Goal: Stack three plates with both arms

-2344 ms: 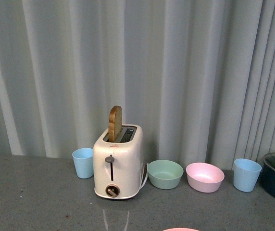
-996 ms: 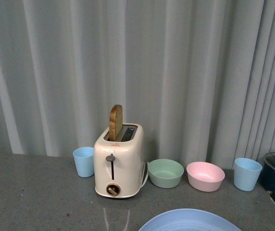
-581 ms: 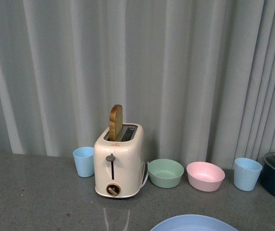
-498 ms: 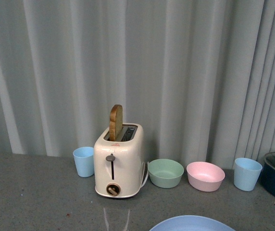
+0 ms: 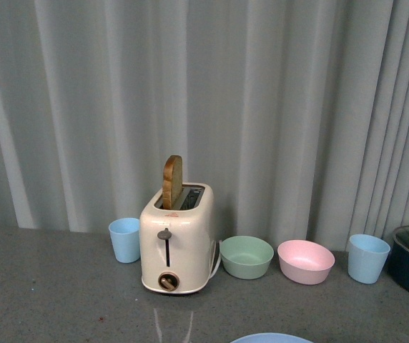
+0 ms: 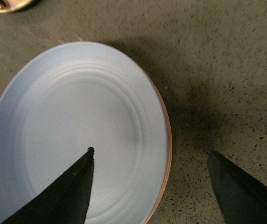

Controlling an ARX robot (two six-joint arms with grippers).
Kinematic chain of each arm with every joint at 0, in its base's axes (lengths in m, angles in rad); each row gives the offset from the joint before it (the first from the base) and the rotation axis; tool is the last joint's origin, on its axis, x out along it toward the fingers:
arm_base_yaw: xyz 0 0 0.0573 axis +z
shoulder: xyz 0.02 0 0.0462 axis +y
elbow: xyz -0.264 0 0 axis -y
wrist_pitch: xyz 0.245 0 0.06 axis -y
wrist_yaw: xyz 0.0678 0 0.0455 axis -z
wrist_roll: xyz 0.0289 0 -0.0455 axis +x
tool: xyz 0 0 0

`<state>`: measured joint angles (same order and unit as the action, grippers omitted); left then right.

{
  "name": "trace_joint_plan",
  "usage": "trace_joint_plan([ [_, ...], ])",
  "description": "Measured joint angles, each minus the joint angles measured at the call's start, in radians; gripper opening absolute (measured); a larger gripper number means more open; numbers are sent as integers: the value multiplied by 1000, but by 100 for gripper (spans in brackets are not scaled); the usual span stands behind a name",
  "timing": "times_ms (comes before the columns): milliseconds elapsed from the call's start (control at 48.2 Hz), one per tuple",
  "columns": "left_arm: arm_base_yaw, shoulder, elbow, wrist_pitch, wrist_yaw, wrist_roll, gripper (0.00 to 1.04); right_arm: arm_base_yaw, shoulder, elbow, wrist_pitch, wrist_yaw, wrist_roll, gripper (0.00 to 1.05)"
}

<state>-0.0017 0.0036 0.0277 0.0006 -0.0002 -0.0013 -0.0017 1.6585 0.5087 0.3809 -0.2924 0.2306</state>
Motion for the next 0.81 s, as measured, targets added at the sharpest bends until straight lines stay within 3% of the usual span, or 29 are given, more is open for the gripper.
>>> trace_joint_plan([
  [166,0,0,0,0,0,0,98,-37,-192,-48,-27,24,1,98],
  [394,0,0,0,0,0,0,98,-78,-536,-73,-124,130,-41,97],
  [643,0,0,0,0,0,0,98,-12,-988,-83,-255,343,-220,97],
  [705,0,0,0,0,0,0,98,-4,-1053,-105,-224,312,-225,90],
  [809,0,0,0,0,0,0,98,0,-1219,-195,-264,291,-227,65],
])
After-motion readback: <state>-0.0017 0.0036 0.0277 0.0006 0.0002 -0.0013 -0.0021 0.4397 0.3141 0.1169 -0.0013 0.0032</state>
